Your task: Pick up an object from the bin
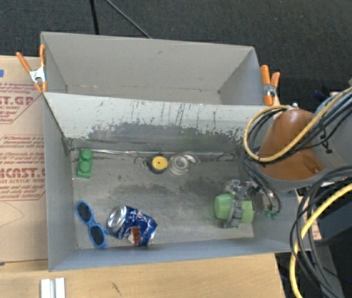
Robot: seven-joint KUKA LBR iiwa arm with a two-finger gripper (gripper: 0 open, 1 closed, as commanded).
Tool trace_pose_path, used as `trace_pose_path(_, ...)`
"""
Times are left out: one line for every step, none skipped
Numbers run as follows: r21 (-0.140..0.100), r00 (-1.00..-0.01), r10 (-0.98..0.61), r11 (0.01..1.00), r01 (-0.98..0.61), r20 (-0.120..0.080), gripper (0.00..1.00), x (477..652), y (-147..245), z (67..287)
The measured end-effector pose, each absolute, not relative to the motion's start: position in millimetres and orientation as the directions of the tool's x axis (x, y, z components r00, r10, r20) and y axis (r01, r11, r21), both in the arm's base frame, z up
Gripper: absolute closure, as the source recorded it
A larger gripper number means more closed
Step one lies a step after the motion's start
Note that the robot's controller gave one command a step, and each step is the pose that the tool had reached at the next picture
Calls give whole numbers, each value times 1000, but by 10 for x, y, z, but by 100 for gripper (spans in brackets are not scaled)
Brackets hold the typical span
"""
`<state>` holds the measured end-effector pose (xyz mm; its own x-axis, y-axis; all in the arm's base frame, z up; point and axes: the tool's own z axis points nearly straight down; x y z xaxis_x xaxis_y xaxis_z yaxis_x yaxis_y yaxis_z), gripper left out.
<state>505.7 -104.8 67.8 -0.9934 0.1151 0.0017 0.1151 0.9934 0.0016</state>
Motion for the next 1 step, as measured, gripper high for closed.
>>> trace_pose_path(0,-993,115,993,115,-8,100,5074,-1045,1429)
